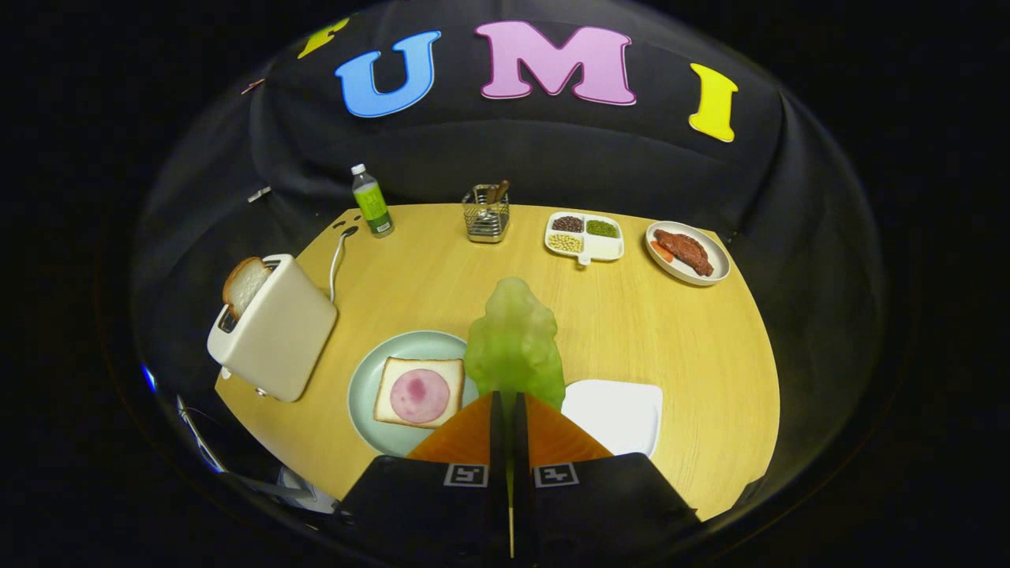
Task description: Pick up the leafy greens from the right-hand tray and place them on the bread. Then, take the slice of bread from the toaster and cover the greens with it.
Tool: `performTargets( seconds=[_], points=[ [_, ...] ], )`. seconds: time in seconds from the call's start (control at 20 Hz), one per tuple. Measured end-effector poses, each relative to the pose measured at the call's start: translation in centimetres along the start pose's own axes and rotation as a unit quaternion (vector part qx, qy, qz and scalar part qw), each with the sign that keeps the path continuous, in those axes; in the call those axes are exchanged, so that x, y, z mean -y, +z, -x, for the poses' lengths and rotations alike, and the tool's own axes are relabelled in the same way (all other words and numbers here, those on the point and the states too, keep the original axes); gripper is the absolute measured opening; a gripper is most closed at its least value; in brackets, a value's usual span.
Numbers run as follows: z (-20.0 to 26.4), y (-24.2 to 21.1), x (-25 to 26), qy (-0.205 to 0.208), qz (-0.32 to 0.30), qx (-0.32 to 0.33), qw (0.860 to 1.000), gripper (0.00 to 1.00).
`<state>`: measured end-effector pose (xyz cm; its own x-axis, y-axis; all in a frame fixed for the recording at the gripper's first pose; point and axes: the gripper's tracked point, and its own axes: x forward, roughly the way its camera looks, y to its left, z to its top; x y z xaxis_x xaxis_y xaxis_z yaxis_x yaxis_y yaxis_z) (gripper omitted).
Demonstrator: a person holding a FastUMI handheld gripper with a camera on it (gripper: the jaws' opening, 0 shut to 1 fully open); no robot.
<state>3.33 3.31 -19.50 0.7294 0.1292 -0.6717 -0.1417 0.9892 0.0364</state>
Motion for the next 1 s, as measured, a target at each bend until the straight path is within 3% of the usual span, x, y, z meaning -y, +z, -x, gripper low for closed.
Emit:
performTargets(
  seconds=[0.6, 1.0],
  points=[
    [-4.7, -3.2, -8.7, 0.053, 0.064, -0.053, 0.995, 0.08],
    [-7.3, -4.5, -10.7, 0.054, 0.07, -0.083, 0.993, 0.11]
  ],
)
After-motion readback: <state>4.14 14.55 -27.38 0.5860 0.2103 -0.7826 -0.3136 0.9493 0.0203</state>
